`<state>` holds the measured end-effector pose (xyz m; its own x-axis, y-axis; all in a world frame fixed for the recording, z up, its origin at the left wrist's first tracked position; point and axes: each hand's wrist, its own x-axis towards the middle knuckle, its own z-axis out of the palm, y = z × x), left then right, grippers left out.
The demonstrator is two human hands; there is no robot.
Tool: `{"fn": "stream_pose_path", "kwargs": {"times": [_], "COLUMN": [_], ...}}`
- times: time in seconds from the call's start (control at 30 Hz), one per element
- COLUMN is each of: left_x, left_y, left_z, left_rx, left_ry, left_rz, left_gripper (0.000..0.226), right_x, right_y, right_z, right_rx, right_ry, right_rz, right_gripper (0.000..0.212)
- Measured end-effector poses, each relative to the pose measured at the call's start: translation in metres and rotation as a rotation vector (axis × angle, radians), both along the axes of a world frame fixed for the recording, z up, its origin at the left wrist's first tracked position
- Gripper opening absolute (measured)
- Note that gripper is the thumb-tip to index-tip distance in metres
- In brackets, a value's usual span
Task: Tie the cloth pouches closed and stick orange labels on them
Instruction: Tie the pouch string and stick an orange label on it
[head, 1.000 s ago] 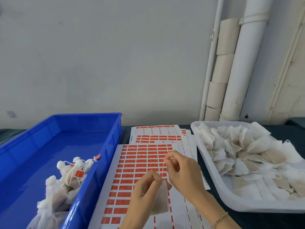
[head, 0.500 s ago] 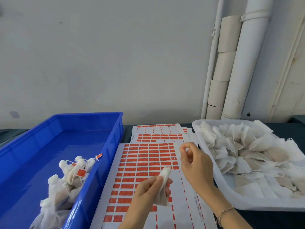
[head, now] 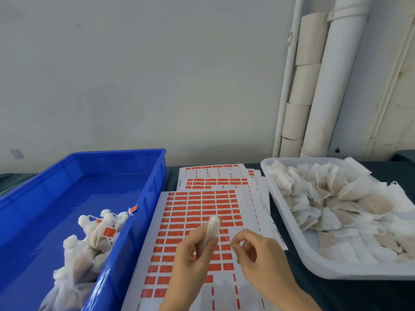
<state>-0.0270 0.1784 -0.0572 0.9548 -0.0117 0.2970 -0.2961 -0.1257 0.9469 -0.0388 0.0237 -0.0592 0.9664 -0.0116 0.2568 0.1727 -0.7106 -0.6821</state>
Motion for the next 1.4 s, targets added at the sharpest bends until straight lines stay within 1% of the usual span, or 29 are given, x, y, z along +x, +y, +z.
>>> {"fn": "stream_pose_path", "kwargs": {"times": [0.03,0.1,0.13,0.17,0.23,0.3,0.33,0.37,0.4,0.43,0.5,0.57,0.6,0.67,0.77,0.87,0.93,1.0,1.07,1.17,1.27,1.3,1.4], "left_x": [0.001,0.003,0.003,0.003,0.001,-0.001,-0.002,-0.003,-0.003,-0.004,-0.005,-0.004,-0.003,-0.001,0.003,0.005,0.005,0.005,0.005,0.004,0.003,0.002,0.001], "left_y": [-0.001,-0.004,-0.005,-0.007,-0.009,-0.01,-0.01,-0.011,-0.011,-0.012,-0.014,-0.014,-0.014,-0.013,-0.012,-0.011,-0.011,-0.011,-0.009,-0.009,-0.012,-0.013,-0.015], "left_z": [-0.002,-0.002,-0.003,-0.003,-0.001,0.001,0.004,0.008,0.011,0.014,0.019,0.017,0.015,0.012,0.005,0.002,0.002,0.0,-0.003,-0.003,-0.002,-0.001,0.002], "left_rx": [0.129,0.374,0.445,0.455,0.361,0.213,0.127,0.033,-0.059,-0.138,-0.232,-0.218,-0.191,-0.164,-0.183,-0.209,-0.222,-0.248,-0.303,-0.401,-0.444,-0.453,-0.476], "left_ry": [-0.09,-0.259,-0.321,-0.358,-0.349,-0.273,-0.19,-0.085,0.015,0.101,0.204,0.192,0.174,0.178,0.22,0.268,0.308,0.347,0.409,0.488,0.494,0.491,0.473], "left_rz": [0.062,0.137,0.158,0.182,0.219,0.191,0.144,0.086,0.036,0.005,-0.017,-0.055,-0.066,-0.034,0.04,0.116,0.142,0.169,0.158,0.084,0.076,0.076,0.045], "left_gripper": [0.039,0.041,0.04,0.039,0.034,0.028,0.023,0.019,0.02,0.021,0.026,0.033,0.033,0.025,0.008,0.006,0.004,0.006,0.012,0.022,0.018,0.016,0.015], "right_x": [-0.002,-0.005,-0.006,-0.007,-0.008,-0.01,-0.01,-0.01,-0.008,-0.006,-0.001,0.004,0.006,0.008,0.009,0.01,0.012,0.014,0.015,0.011,0.008,0.007,0.006], "right_y": [0.003,0.007,0.009,0.01,0.012,0.015,0.016,0.016,0.016,0.017,0.02,0.023,0.023,0.022,0.019,0.018,0.016,0.013,0.009,0.009,0.011,0.011,0.012], "right_z": [0.002,0.01,0.014,0.018,0.023,0.024,0.024,0.023,0.022,0.021,0.018,0.015,0.015,0.016,0.017,0.013,0.011,0.01,0.01,0.009,0.009,0.009,0.008], "right_rx": [0.057,0.188,0.248,0.303,0.388,0.434,0.448,0.459,0.47,0.478,0.478,0.512,0.538,0.592,0.744,0.791,0.788,0.739,0.614,0.407,0.259,0.218,0.107], "right_ry": [0.015,0.027,0.027,0.027,0.022,-0.034,-0.073,-0.105,-0.12,-0.107,-0.007,0.092,0.115,0.133,0.166,0.158,0.125,0.087,0.033,-0.095,-0.2,-0.222,-0.24], "right_rz": [0.017,0.059,0.084,0.113,0.169,0.17,0.134,0.09,0.049,0.016,-0.008,0.02,0.031,0.025,-0.018,-0.027,-0.059,-0.091,-0.061,0.033,0.024,0.011,0.005], "right_gripper": [0.011,0.015,0.014,0.012,0.008,0.006,0.004,0.008,0.014,0.018,0.016,0.014,0.014,0.014,0.013,0.015,0.015,0.014,0.015,0.019,0.027,0.026,0.009]}}
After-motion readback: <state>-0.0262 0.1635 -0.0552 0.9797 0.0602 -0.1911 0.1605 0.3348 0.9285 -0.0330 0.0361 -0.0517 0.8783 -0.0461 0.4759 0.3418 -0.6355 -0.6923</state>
